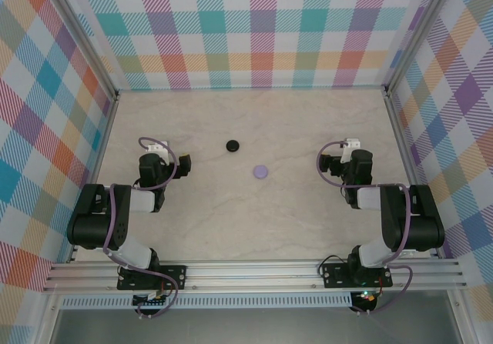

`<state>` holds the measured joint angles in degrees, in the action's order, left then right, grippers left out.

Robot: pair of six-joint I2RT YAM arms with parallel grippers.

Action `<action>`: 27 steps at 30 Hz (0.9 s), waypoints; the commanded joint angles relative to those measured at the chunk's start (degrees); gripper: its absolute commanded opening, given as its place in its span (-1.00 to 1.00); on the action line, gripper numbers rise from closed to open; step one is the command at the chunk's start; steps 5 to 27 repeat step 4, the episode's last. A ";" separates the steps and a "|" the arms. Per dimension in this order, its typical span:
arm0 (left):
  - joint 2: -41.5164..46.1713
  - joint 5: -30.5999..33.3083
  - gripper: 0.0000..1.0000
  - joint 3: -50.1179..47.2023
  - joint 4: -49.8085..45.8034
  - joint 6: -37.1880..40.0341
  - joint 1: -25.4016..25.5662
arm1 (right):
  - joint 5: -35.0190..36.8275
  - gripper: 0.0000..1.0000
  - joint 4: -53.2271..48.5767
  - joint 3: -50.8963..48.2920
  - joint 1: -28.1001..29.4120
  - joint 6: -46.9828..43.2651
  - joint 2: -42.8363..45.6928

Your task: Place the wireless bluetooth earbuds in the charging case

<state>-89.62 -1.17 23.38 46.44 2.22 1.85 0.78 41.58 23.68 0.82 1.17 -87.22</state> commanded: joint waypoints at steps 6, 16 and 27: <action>-0.12 0.46 1.00 0.87 -0.36 -0.13 0.40 | -1.04 1.00 3.15 0.66 -0.29 -0.55 0.04; -0.12 0.46 1.00 0.87 -0.36 -0.13 0.40 | -1.04 1.00 3.15 0.66 -0.29 -0.55 0.04; -0.12 0.46 1.00 0.87 -0.36 -0.13 0.40 | -1.04 1.00 3.15 0.66 -0.29 -0.55 0.04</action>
